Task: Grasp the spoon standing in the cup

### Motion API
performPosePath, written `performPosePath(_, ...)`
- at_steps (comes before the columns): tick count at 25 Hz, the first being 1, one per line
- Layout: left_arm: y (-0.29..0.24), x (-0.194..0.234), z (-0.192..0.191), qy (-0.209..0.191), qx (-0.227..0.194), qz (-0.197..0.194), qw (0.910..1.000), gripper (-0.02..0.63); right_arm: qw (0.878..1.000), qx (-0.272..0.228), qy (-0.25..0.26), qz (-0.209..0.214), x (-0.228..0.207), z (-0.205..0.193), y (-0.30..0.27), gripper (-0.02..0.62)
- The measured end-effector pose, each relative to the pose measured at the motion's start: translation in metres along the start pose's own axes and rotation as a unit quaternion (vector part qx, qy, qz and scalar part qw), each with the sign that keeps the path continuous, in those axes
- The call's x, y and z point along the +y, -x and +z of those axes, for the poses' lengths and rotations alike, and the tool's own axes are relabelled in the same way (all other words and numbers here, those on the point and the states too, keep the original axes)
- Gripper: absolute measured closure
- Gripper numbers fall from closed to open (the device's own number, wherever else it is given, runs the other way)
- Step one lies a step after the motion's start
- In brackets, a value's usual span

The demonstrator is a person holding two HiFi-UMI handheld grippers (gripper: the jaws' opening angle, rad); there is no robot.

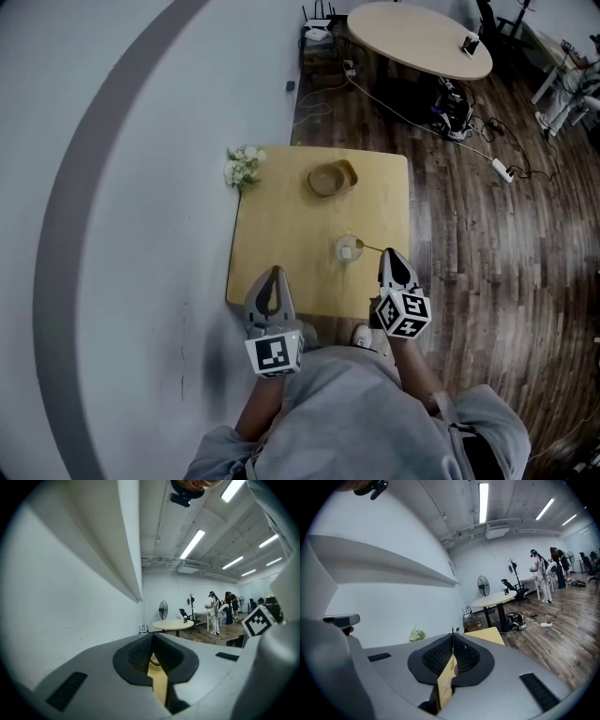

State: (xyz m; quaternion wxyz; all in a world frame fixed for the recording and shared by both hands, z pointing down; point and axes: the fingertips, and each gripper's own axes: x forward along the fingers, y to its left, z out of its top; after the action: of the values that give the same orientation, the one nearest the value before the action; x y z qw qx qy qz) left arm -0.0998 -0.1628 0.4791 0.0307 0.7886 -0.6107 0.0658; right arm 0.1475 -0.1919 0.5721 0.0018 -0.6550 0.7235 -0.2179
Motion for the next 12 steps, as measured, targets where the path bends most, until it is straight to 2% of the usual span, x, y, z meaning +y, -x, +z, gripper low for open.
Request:
performPosePath(6,-0.006,-0.011,0.011,0.002,-0.017,-0.02,0.9997,0.604,0.999,-0.028,0.025,-0.008,0.002,0.025,0.022,0.592)
performPosePath(12,-0.017,-0.022,0.016,-0.004,-0.028,-0.041,0.9987,0.604,0.997,-0.056,0.038,-0.034,-0.012,0.043,0.041,0.592)
